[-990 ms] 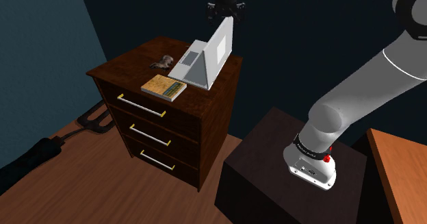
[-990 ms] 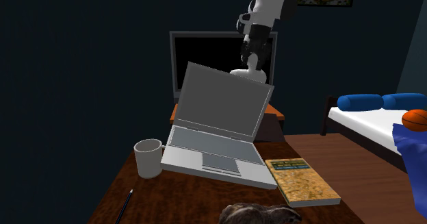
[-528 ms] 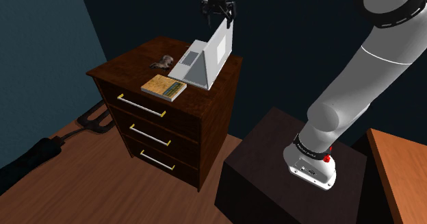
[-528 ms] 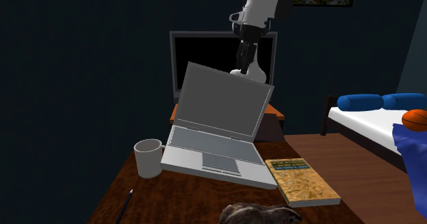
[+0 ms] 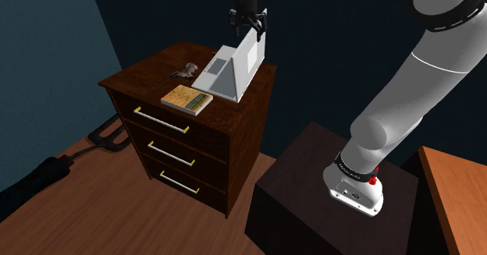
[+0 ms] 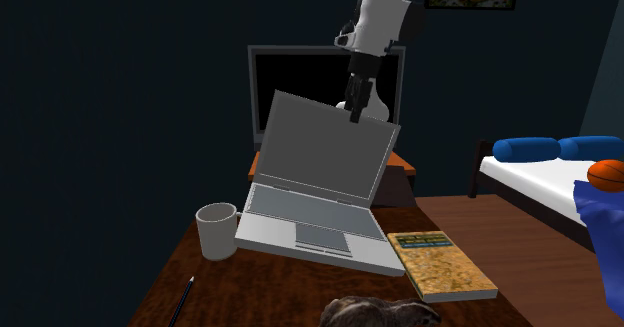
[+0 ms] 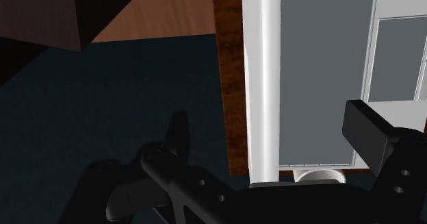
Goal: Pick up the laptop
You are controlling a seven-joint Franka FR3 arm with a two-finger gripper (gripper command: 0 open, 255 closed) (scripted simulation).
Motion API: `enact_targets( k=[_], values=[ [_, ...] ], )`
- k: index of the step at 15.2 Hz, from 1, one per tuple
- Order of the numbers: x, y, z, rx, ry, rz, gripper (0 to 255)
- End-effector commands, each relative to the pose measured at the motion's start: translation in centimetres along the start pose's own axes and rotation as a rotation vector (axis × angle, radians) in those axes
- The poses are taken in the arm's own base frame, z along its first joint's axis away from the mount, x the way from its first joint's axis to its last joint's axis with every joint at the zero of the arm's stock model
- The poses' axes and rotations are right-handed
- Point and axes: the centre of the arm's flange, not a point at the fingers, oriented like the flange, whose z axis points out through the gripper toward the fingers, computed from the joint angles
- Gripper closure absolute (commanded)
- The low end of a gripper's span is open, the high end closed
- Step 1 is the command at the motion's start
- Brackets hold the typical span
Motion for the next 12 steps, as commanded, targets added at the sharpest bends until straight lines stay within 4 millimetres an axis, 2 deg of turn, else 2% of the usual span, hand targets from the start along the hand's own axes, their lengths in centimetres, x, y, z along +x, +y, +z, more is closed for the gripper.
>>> enact_targets(
  k=[1, 10, 12],
  values=[
    [0.0, 0.0, 0.2, 0.0, 0.0, 0.0, 255],
    [0.0, 0.0, 0.2, 0.0, 0.0, 0.0, 255],
    [0.2, 0.0, -0.9, 0.0, 0.0, 0.0, 255]
  ],
)
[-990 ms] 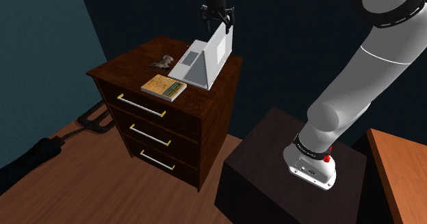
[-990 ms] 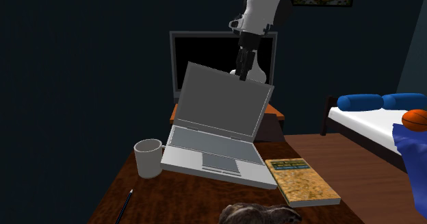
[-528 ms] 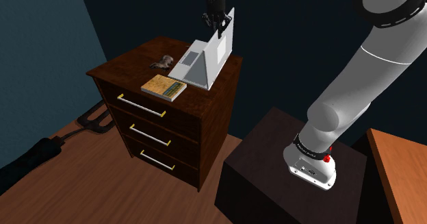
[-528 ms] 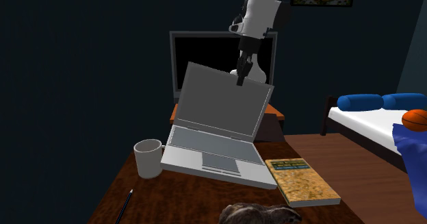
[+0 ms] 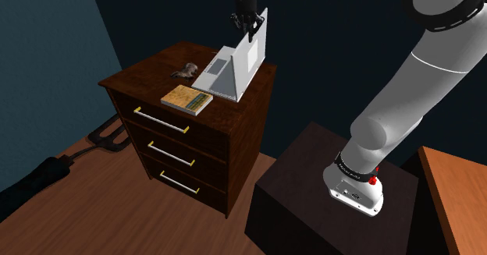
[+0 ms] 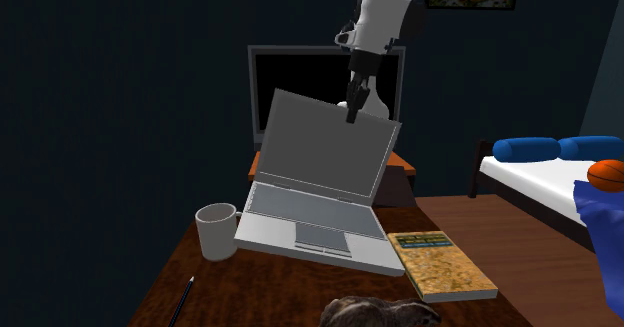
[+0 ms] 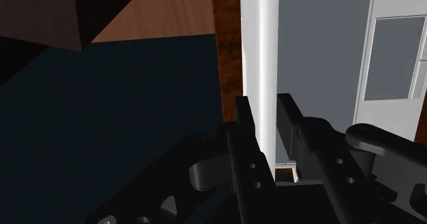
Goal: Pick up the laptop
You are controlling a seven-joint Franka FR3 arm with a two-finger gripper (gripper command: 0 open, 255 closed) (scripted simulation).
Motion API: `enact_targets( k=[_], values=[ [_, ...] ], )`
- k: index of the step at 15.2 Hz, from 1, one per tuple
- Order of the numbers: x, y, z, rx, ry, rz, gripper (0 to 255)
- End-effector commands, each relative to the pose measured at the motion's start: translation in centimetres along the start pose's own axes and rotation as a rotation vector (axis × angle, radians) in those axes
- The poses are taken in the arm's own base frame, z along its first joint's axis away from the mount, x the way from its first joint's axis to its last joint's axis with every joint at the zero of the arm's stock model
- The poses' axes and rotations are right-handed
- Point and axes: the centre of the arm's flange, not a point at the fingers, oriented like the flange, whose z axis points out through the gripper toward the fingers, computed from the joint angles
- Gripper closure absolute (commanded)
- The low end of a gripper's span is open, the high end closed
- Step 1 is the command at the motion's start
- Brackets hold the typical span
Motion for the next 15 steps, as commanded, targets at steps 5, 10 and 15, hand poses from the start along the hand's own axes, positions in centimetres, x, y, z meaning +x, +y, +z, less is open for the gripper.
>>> enact_targets(
  k=[5, 10, 15],
  values=[
    [0.7, 0.2, -3.0, -0.001, 0.001, 0.001, 255],
    [1.3, 0.3, -5.5, -0.001, 0.001, 0.001, 255],
    [1.7, 0.4, -7.1, -0.001, 0.001, 0.001, 255]
  ],
)
